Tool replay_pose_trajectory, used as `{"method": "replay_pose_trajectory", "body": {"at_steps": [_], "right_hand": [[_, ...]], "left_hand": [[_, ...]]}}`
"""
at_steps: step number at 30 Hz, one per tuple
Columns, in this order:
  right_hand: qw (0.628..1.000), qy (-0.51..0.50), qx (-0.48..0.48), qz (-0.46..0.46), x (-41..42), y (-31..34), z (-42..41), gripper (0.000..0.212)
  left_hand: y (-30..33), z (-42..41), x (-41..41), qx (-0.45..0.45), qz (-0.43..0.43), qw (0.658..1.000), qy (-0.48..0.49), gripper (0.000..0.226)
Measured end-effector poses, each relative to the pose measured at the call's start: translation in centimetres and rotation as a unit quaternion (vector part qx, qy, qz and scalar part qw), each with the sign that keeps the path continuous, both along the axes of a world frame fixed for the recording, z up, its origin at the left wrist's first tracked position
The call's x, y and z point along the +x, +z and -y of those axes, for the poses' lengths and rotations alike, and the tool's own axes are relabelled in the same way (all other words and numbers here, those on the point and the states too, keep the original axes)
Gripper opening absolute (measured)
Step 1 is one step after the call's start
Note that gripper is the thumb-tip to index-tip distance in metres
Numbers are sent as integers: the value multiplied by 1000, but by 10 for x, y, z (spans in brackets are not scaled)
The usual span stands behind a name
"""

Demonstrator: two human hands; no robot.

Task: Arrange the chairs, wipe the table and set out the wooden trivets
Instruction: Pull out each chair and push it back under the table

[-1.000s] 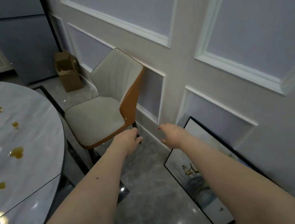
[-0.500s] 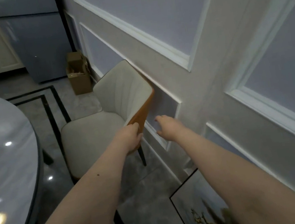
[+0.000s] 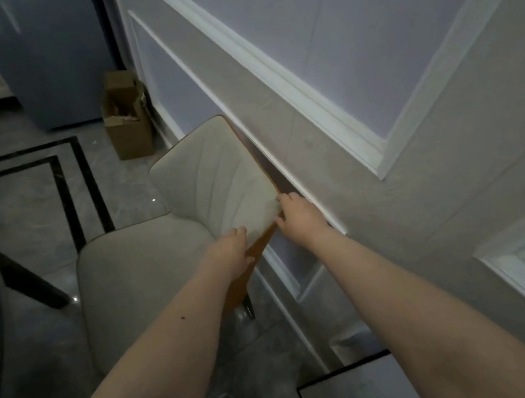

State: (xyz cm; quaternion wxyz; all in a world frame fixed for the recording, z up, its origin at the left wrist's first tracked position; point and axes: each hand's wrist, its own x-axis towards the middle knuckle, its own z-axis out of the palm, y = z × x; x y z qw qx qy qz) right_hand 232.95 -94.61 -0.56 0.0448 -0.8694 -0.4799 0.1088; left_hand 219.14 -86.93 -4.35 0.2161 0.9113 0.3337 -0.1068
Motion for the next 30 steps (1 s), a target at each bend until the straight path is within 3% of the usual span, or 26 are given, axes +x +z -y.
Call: {"method": "replay_pose_trajectory", "body": {"at_steps": [7, 13, 21, 24, 30], "right_hand": [[989, -43, -11, -143, 30, -18, -49, 65], [963, -99, 47, -245, 47, -33, -76, 70], [966, -93, 69, -232, 52, -46, -79, 72], [966, -93, 69, -232, 50, -45, -77, 71], [962, -84, 79, -247, 34, -45, -61, 72]], "left_hand": [[-31, -21, 34, -49, -10, 999, 21, 70], [-56, -21, 38, -90, -49, 988, 117, 70], [-84, 0, 43, -28, -7, 968, 247, 43], [-84, -1, 44, -35, -16, 969, 244, 31], [-85, 10, 22, -11, -37, 979, 200, 31]]}}
